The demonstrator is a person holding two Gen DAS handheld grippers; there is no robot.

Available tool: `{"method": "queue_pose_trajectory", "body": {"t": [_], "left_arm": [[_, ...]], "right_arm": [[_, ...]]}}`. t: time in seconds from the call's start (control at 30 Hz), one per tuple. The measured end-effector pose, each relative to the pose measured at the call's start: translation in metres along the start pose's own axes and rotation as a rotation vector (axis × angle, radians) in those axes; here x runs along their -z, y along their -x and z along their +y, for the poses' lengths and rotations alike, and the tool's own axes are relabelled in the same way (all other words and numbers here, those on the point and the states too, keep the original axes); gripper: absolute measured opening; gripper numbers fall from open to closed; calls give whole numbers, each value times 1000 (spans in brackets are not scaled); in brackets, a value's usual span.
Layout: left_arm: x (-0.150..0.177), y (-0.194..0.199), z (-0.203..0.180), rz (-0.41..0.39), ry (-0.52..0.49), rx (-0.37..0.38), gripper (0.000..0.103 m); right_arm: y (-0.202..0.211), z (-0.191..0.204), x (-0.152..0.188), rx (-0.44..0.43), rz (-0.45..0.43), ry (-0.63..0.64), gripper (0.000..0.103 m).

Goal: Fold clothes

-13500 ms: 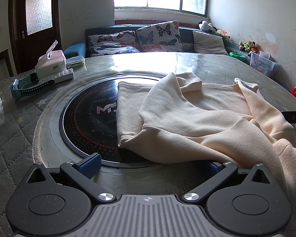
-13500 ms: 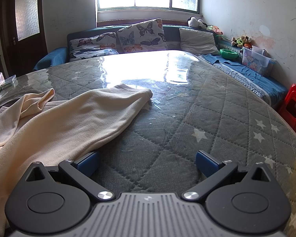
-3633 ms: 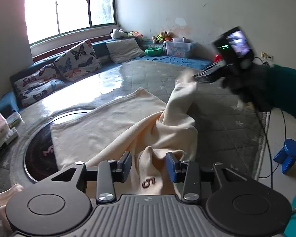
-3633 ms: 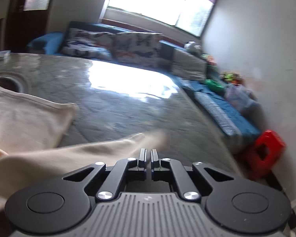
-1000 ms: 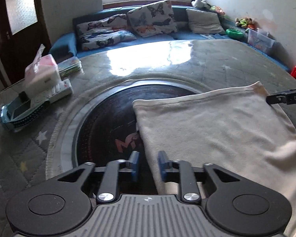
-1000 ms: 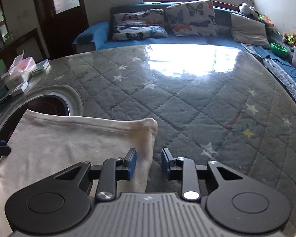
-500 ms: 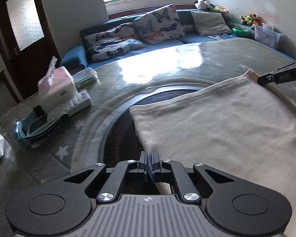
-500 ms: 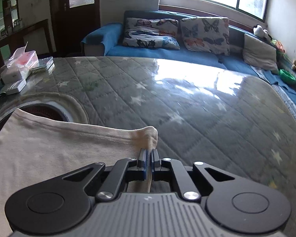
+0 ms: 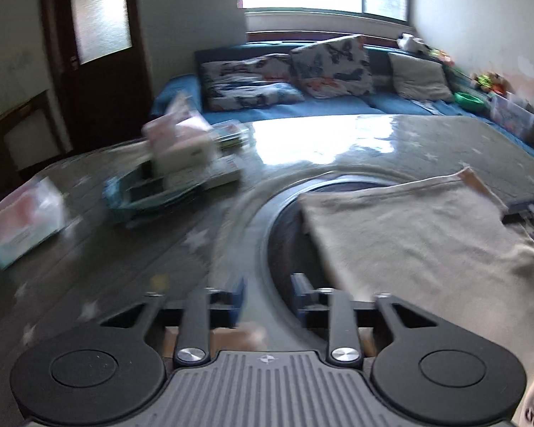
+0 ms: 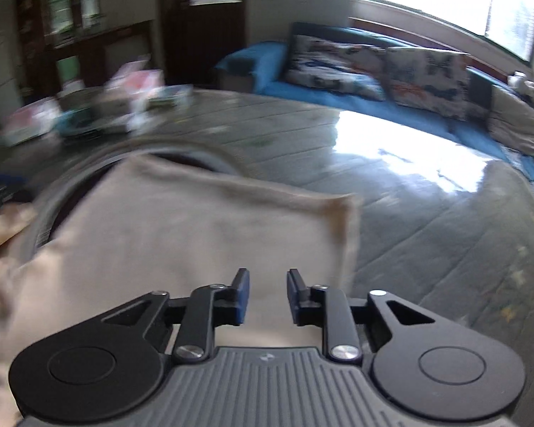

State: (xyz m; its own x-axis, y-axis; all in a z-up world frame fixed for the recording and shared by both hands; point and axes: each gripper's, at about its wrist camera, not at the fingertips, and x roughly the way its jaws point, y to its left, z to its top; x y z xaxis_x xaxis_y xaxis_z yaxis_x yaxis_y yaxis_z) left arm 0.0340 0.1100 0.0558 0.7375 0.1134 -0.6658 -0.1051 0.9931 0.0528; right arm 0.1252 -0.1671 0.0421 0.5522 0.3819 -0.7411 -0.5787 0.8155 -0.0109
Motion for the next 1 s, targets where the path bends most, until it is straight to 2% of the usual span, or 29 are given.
{"method": "queue_pose_trajectory", "body": {"t": [0.03, 0.1, 0.13, 0.3, 0.33, 0.4, 0.57, 0.67, 0.8, 0.93, 1.0], "left_arm": [[6, 6, 1, -4, -2, -10, 38], [17, 16, 3, -8, -1, -29, 51], [23, 20, 4, -8, 2, -34, 52], [50, 30, 0, -9, -54, -135, 51], [55, 33, -1, -12, -61, -150, 50], [62, 39, 3, -12, -32, -163, 43], [79, 56, 21, 1, 86, -176, 46], [86, 66, 29, -2, 121, -161, 48], [87, 74, 43, -25, 167, -215, 47], [94, 72, 66, 7, 265, -221, 47], [99, 69, 72, 20, 276, -231, 47]], "right_arm": [[4, 11, 6, -27, 4, 17, 24], [13, 32, 17, -80, 13, 51, 27], [16, 42, 22, -104, 19, 71, 30], [32, 89, 45, -183, 37, 197, 32], [33, 95, 48, -188, 39, 219, 35], [36, 103, 53, -186, 42, 250, 35], [39, 106, 59, -168, 33, 259, 37], [39, 106, 60, -167, 32, 254, 38], [40, 105, 61, -165, 31, 248, 42], [40, 104, 63, -163, 30, 243, 43], [40, 104, 63, -161, 30, 241, 44]]}}
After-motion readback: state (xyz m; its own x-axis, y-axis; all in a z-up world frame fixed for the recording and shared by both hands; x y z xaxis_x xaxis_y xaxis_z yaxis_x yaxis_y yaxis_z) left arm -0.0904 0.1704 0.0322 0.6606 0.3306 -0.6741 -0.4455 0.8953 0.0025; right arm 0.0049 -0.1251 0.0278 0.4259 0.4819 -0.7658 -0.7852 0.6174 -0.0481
